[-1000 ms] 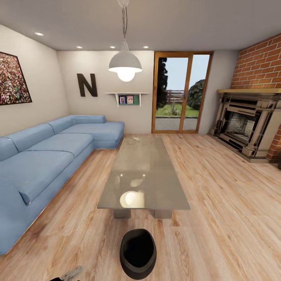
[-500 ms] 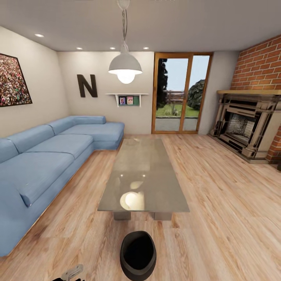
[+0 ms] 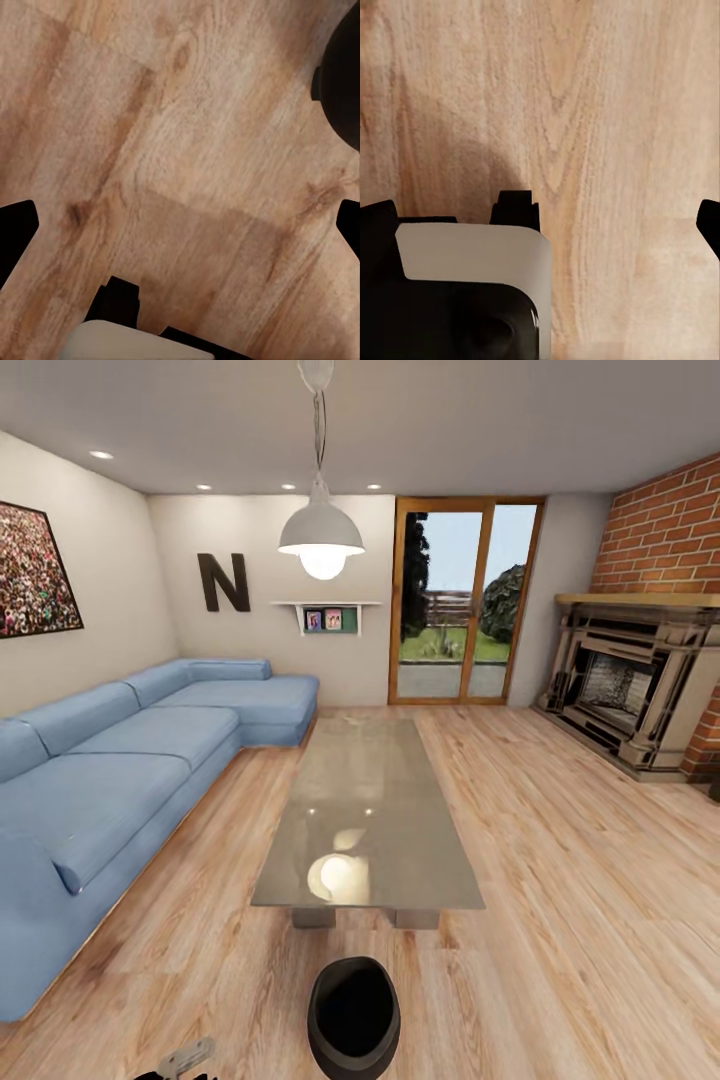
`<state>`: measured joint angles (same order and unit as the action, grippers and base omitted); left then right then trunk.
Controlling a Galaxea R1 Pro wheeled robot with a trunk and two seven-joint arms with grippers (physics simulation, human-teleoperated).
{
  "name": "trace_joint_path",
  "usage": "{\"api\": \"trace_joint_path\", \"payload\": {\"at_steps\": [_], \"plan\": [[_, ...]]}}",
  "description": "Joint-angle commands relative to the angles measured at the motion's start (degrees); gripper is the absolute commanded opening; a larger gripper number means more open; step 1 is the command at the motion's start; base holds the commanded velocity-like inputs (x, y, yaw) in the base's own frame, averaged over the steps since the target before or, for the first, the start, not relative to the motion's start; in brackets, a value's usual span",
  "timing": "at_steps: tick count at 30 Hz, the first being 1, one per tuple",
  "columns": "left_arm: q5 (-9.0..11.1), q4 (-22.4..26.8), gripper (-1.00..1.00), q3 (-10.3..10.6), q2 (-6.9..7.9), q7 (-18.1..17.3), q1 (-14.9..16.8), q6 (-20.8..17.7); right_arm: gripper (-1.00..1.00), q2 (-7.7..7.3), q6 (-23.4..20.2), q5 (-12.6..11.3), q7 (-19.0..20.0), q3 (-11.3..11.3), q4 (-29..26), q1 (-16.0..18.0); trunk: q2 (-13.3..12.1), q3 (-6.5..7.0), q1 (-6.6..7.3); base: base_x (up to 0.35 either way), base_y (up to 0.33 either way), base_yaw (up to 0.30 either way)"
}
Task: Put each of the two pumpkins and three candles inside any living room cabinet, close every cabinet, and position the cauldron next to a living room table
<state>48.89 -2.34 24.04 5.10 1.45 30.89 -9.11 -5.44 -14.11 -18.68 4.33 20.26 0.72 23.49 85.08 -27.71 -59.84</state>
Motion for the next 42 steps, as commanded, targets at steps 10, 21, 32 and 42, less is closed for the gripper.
{"api": "trace_joint_path", "payload": {"at_steps": [10, 21, 32, 42], "plan": [[-0.17, -0.07, 1.0, 0.48, -0.17, 0.02, 0.05, -0.14, 1.0, -0.09, -0.04, -0.43, 0.24, 0.49, 0.07, 0.06, -3.99, 1.1, 2.21, 0.0, 0.0, 0.0], [-0.2, -0.12, 1.0, 0.48, -0.6, 0.04, -0.26, -0.12, 1.0, 0.04, -0.04, -0.39, 0.24, 0.61, 0.13, -0.52, -8.4, 2.8, 4.62, 0.0, 0.0, 0.0], [-0.28, -0.12, 1.0, 0.48, -1.12, 0.04, -0.35, -0.06, 1.0, 1.45, -0.13, -0.39, 0.24, 0.6, 0.16, -0.81, -12.82, 4.77, 7.04, 0.0, 0.0, 0.0], [-0.29, -0.12, 1.0, 0.48, -1.15, 0.04, -0.39, 0.05, 1.0, 1.81, -0.21, -0.39, 0.31, 0.62, 0.16, -0.9, -16.83, 6.57, 9.23, 0.0, 0.0, 0.0]]}}
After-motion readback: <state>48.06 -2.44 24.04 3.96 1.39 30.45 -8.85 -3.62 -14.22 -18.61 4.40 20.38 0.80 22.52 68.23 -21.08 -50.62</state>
